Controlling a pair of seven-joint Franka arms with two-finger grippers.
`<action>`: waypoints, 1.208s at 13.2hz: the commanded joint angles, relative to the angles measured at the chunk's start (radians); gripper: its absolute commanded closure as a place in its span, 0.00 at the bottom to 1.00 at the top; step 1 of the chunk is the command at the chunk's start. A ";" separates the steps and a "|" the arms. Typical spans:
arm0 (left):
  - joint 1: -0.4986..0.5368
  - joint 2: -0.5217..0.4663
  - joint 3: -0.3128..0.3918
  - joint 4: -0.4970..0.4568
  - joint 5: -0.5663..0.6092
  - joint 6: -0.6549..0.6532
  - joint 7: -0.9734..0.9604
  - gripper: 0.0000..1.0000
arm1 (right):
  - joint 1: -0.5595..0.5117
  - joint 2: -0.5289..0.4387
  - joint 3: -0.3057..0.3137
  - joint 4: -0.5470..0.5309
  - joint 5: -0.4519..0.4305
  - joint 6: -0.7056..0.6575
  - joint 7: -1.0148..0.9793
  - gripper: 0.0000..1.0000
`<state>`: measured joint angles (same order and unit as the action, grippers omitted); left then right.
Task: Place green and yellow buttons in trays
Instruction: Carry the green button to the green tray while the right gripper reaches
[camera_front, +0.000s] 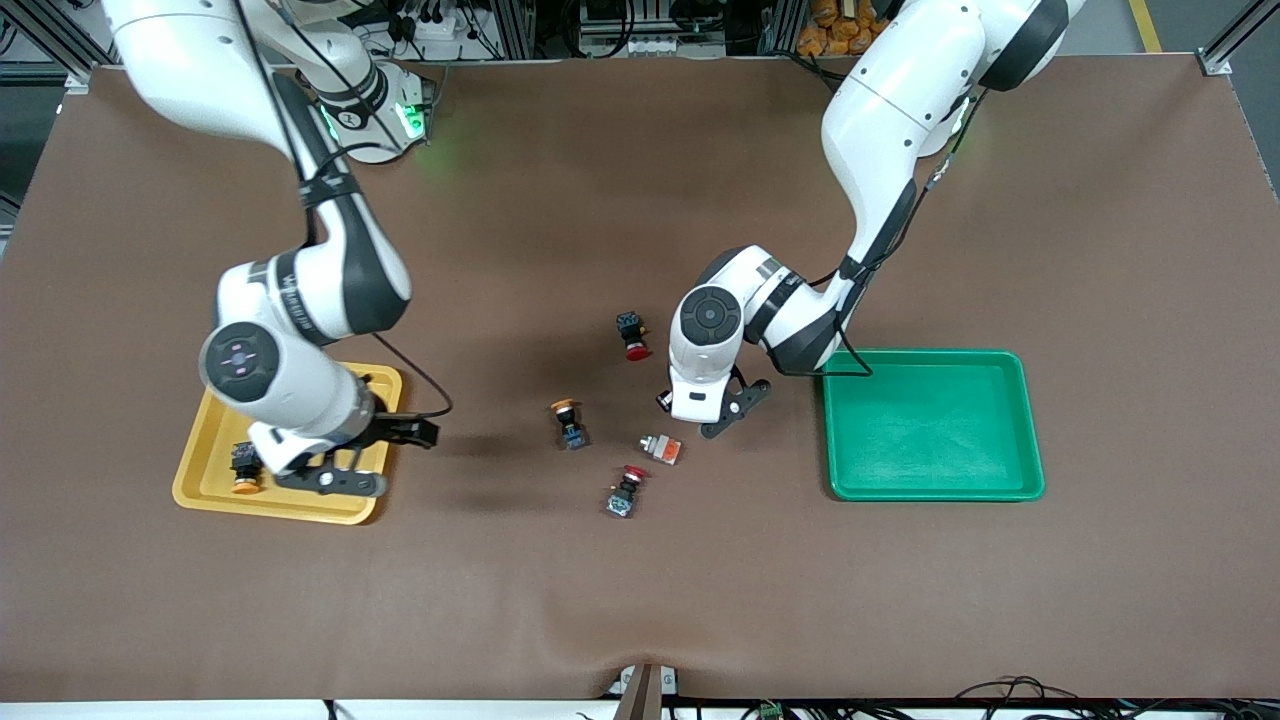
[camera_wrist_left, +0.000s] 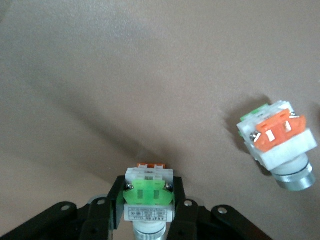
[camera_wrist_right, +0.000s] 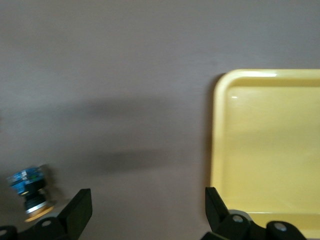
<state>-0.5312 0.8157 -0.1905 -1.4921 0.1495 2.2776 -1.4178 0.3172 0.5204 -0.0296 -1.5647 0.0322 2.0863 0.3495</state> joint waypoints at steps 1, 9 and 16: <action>0.014 -0.039 0.005 0.009 0.027 -0.053 -0.013 1.00 | 0.048 0.013 -0.009 -0.017 0.012 0.063 -0.004 0.00; 0.247 -0.187 0.003 0.004 0.030 -0.282 0.346 1.00 | 0.221 0.117 -0.010 -0.029 0.060 0.228 -0.061 0.00; 0.475 -0.266 0.002 -0.091 0.055 -0.359 0.676 1.00 | 0.302 0.257 -0.013 -0.031 0.052 0.449 -0.049 0.00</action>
<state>-0.1366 0.6037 -0.1759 -1.4984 0.1814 1.9230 -0.8210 0.6088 0.7786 -0.0306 -1.6047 0.0755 2.5303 0.3072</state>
